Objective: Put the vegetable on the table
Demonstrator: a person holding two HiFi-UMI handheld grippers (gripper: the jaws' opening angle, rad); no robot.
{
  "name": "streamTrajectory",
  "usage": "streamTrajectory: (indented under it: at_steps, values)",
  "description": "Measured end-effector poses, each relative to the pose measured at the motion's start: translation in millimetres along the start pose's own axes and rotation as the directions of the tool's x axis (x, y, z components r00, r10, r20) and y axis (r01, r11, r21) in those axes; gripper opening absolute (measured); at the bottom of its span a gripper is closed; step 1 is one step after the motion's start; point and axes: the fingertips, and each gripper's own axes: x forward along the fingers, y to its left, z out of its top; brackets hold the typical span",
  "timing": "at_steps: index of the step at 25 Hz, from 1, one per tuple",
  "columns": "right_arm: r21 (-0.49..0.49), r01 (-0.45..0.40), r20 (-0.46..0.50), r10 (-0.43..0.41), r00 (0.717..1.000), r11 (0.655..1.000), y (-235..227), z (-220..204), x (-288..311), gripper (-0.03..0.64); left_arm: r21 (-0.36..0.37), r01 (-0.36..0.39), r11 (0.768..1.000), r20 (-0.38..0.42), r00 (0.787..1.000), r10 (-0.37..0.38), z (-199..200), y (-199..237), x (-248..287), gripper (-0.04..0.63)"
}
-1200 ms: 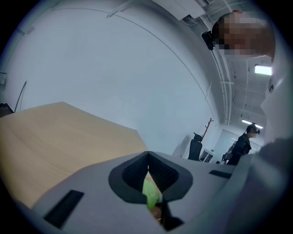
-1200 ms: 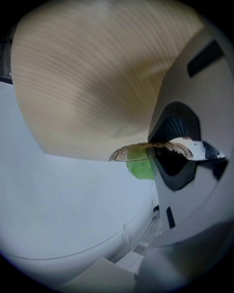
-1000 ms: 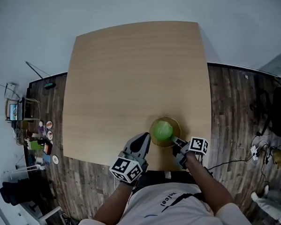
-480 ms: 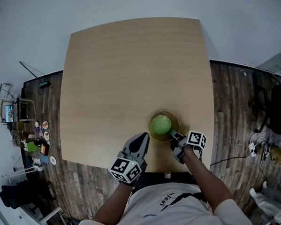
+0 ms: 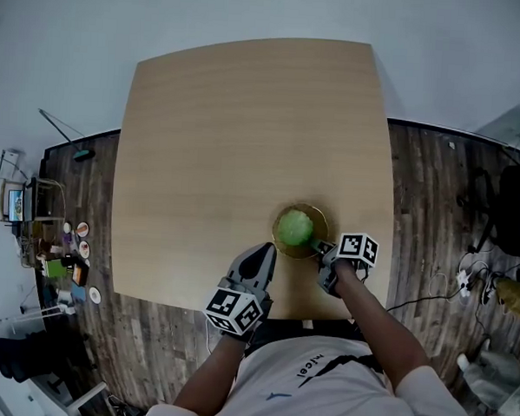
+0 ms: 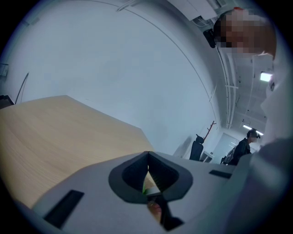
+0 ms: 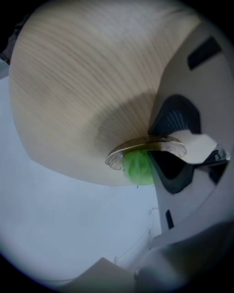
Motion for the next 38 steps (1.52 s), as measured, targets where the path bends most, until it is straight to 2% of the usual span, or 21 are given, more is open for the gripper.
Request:
streamTrajectory:
  at_steps: [4,8,10,15,19,22,27,30,34,38]
  values:
    - [-0.015,0.055,-0.025,-0.055,0.998,0.998,-8.9,-1.0,-17.2,0.106,-0.003,-0.01,1.0,0.004,1.0,0.01,-2.7,-11.0,0.2,0.014]
    - [-0.054,0.066,-0.015,-0.066,0.998,0.996,-17.6,-1.8,-40.0,0.104,-0.014,-0.019,1.0,-0.002,1.0,0.019,-11.9,-24.2,1.4,0.014]
    - [-0.096,0.057,-0.01,-0.058,0.998,0.994,-14.8,-3.5,-51.7,0.071,-0.019,-0.025,1.0,-0.006,1.0,0.025,-16.8,-33.3,1.3,0.014]
    - [-0.243,-0.026,-0.022,0.022,1.0,0.97,16.9,-7.9,-77.2,0.024,-0.013,-0.034,0.999,-0.015,0.999,0.033,-24.1,-61.9,0.7,0.014]
    - [-0.361,-0.127,-0.045,0.119,0.992,0.924,57.9,-18.5,-99.7,0.017,-0.003,-0.05,0.999,-0.032,0.998,0.05,-25.5,-78.7,-3.3,0.014]
    - [-0.454,-0.201,-0.059,0.196,0.979,0.868,91.9,-30.6,-121.8,0.015,0.006,-0.067,0.998,-0.022,0.997,0.068,-20.9,-91.2,-9.2,0.014]
    - [-0.664,-0.216,-0.021,0.271,0.962,0.716,137.2,-39.0,-162.6,0.015,0.048,-0.075,0.996,0.025,0.997,0.074,-3.1,-118.3,-20.2,0.014]
    - [-0.734,-0.22,0.0,0.324,0.946,0.642,159.6,-45.7,-185.4,0.014,0.063,-0.075,0.995,0.063,0.996,0.071,7.2,-133.0,-28.1,0.014]
    - [-0.796,-0.217,0.028,0.392,0.92,0.566,186.9,-50.1,-212.3,0.014,0.095,-0.071,0.993,0.113,0.992,0.06,26.7,-152.3,-38.1,0.014]
    - [-0.87,-0.171,0.059,0.441,0.896,0.463,211.4,-57.8,-236.7,0.014,0.185,-0.079,0.98,0.152,0.987,0.051,44.1,-171.2,-52.0,0.014]
